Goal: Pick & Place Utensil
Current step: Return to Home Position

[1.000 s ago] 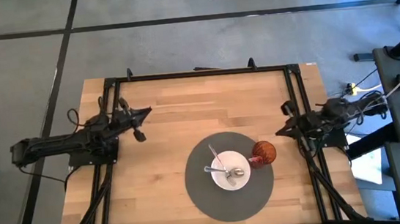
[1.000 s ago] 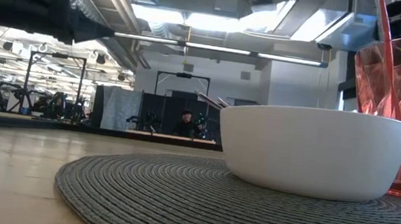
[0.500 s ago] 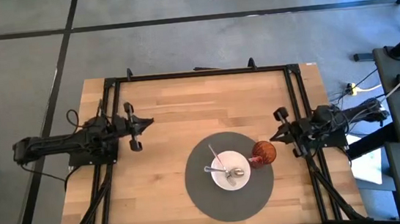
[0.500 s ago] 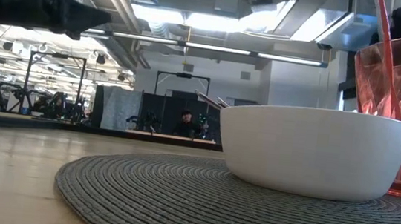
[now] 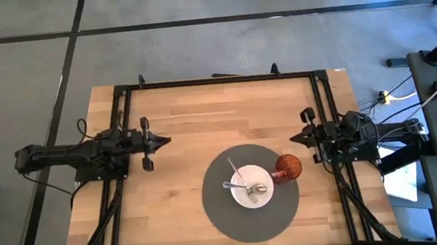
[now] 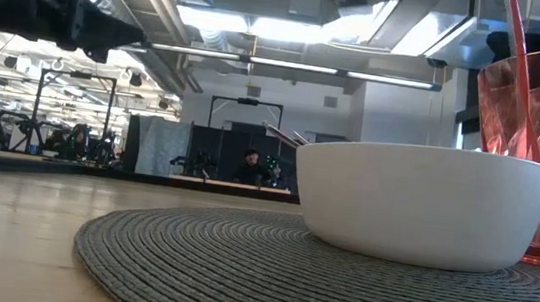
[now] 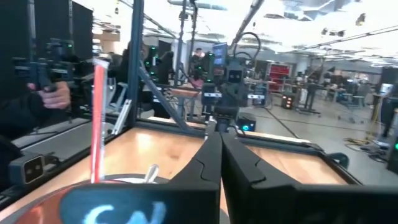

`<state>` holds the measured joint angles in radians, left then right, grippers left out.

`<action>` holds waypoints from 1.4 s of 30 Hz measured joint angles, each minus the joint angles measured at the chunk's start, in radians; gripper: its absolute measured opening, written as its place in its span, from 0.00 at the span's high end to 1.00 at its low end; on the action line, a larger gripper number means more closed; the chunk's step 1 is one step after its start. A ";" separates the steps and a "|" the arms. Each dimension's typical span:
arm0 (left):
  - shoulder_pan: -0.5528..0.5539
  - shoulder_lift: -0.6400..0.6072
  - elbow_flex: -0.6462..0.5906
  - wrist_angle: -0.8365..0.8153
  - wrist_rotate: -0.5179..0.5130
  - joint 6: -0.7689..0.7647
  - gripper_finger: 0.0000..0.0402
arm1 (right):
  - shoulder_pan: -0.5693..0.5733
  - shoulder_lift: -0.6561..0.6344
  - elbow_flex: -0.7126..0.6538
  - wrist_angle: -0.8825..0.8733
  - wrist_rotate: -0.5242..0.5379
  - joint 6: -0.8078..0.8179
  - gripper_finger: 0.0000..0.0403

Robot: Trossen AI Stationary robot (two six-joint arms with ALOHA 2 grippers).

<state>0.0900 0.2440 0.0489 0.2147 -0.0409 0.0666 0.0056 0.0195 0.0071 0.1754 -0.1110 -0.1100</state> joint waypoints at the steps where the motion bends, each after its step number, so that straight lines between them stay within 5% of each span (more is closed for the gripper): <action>1: -0.019 0.000 0.007 -0.032 -0.023 -0.006 1.00 | -0.010 -0.006 0.000 0.001 -0.020 0.000 0.99; 9: -0.255 -0.015 0.092 -0.152 -0.221 0.103 1.00 | -0.083 -0.017 0.053 -0.109 -0.068 0.023 0.99; 17: -0.430 -0.203 0.103 -0.152 -0.417 0.289 1.00 | -0.083 -0.018 0.094 -0.146 -0.107 -0.003 1.00; 31: -0.469 -0.241 0.082 -0.225 -0.505 0.162 0.99 | -0.083 -0.018 -0.001 0.003 -0.146 0.208 1.00; 42: -0.466 -0.214 -0.040 -0.135 -0.604 0.080 1.00 | -0.083 -0.016 -0.001 -0.094 -0.064 0.125 0.99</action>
<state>-0.3764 0.0300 0.0092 0.0796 -0.6449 0.1467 -0.0769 0.0036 0.0063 0.0818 -0.1753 0.0152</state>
